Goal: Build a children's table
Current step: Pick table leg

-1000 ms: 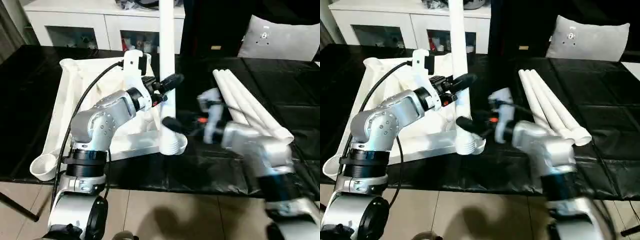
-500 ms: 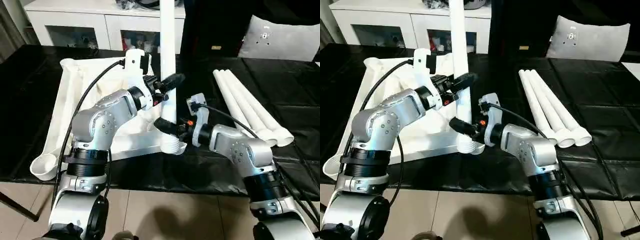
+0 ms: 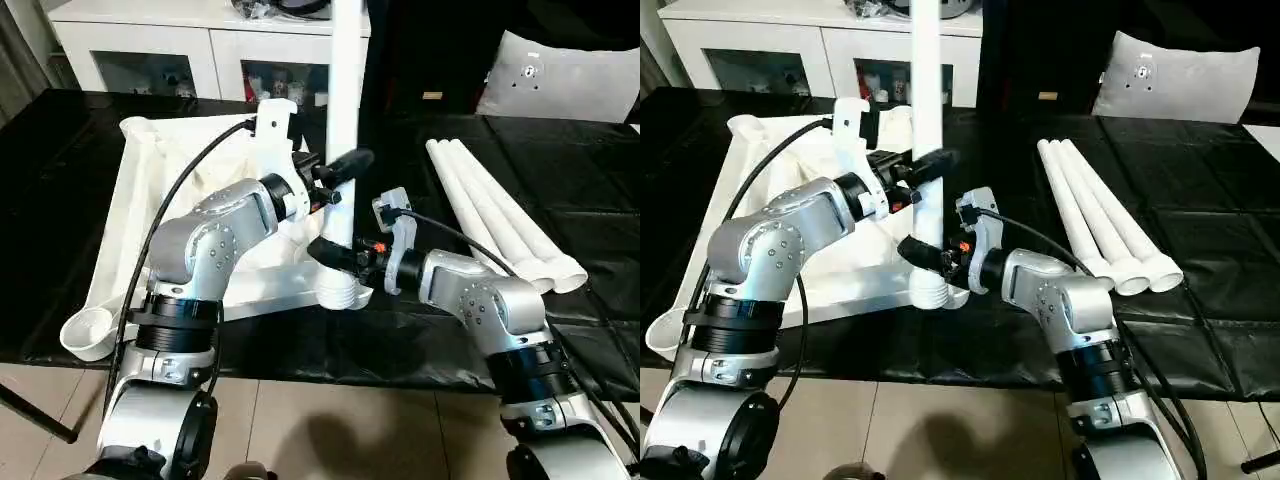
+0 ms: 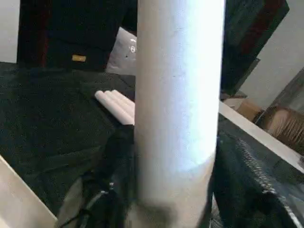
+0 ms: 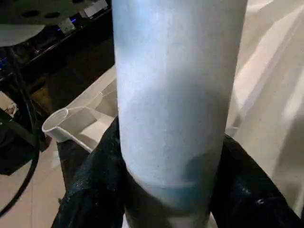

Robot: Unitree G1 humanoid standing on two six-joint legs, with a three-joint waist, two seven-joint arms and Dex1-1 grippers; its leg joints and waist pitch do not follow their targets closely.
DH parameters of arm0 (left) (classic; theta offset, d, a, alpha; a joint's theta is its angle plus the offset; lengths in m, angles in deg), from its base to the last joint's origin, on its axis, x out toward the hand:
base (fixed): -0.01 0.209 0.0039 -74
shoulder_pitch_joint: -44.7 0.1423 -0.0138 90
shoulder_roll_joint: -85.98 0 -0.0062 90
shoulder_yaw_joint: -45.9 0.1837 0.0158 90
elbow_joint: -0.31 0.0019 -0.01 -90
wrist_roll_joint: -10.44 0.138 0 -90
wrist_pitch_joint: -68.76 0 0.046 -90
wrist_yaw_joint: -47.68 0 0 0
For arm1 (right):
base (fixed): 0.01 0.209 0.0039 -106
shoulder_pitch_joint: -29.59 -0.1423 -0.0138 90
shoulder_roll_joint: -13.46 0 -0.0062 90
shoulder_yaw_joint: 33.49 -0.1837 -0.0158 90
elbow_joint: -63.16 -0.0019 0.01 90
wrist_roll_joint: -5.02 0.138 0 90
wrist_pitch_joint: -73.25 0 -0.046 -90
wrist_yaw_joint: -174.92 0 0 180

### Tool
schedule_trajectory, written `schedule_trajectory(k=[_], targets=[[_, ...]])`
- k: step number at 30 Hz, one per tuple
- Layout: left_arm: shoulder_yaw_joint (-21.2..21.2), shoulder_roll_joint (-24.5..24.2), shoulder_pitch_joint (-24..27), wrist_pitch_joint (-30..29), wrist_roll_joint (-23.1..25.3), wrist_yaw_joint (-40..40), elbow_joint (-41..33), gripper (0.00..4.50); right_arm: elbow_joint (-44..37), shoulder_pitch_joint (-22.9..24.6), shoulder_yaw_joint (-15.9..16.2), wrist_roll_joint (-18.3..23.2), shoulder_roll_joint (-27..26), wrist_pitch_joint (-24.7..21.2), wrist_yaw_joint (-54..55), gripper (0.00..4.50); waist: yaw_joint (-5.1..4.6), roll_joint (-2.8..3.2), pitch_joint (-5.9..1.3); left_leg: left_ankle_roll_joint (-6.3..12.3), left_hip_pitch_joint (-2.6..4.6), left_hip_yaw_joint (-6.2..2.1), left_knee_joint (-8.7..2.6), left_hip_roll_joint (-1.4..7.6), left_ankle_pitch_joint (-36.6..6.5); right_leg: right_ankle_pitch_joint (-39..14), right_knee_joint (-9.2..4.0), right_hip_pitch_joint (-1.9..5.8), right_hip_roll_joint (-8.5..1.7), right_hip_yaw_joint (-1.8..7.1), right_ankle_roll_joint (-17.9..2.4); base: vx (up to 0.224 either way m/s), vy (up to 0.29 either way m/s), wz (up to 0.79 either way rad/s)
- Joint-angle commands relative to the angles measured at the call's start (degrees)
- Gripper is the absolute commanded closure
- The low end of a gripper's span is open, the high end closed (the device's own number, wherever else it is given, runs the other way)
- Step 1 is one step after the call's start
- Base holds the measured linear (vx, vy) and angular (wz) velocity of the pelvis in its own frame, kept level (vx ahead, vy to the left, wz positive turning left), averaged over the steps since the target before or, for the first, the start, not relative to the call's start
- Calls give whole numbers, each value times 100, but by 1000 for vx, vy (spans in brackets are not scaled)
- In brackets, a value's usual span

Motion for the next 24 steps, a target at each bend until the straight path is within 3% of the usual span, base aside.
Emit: schedule_trajectory(k=[1,3,6,13,17,18,20,22,24], targets=[[4,-46,18,-37,-56,-106,-65,180,-168,39,-137,114,92,99,-151,261,-28,-43,-425,96,72,-106,-404,332,-177,-530,-387,366,-526,325,-987,0,0,0],[-47,-82,140,-84,-286,-406,-178,161,-294,141,-248,262,253,159,-460,262,-29,-22,-425,111,66,-108,-399,325,-204,-553,-392,369,-529,320,-1011,0,0,0],[-78,-133,279,-132,-565,-809,-318,143,-463,255,-317,417,438,190,-847,262,-19,-37,-429,165,60,-107,-396,333,-178,-414,-373,374,-525,317,-1095,0,0,0],[-258,-148,492,-405,-1319,-1639,-557,88,-833,458,-372,788,895,59,-1686,262,-5,-24,-412,207,67,-106,-396,335,-361,-882,-427,377,-540,311,-1077,0,0,0],[-140,-200,565,-367,-1274,-1823,-565,55,-969,519,-312,874,1025,13,-1950,262,-22,-38,-409,229,71,-104,-401,335,-370,-937,-443,363,-515,309,-1029,0,0,0],[-126,-211,582,-361,-1297,-1862,-561,55,-998,537,-301,905,1052,4,-2002,262,-13,-32,-409,239,77,-104,-399,339,-366,-952,-444,355,-519,314,-1031,0,0,0],[-153,-199,636,-341,-1412,-1968,-566,105,-1022,550,-260,910,1084,1,-2058,262,-10,-27,-409,227,70,-110,-404,342,-364,-980,-442,363,-522,311,-1033,0,0,0],[-154,-219,656,-346,-1450,-2022,-578,99,-1023,546,-238,918,1105,3,-2129,262,-12,-35,-415,218,68,-111,-402,344,-328,-918,-436,362,-521,308,-1043,0,0,0],[-131,-251,688,-360,-1451,-2053,-608,127,-1022,540,-221,944,1115,6,-2172,262,-7,-46,-413,220,71,-109,-403,343,-324,-917,-432,363,-521,308,-1049,0,0,0]])
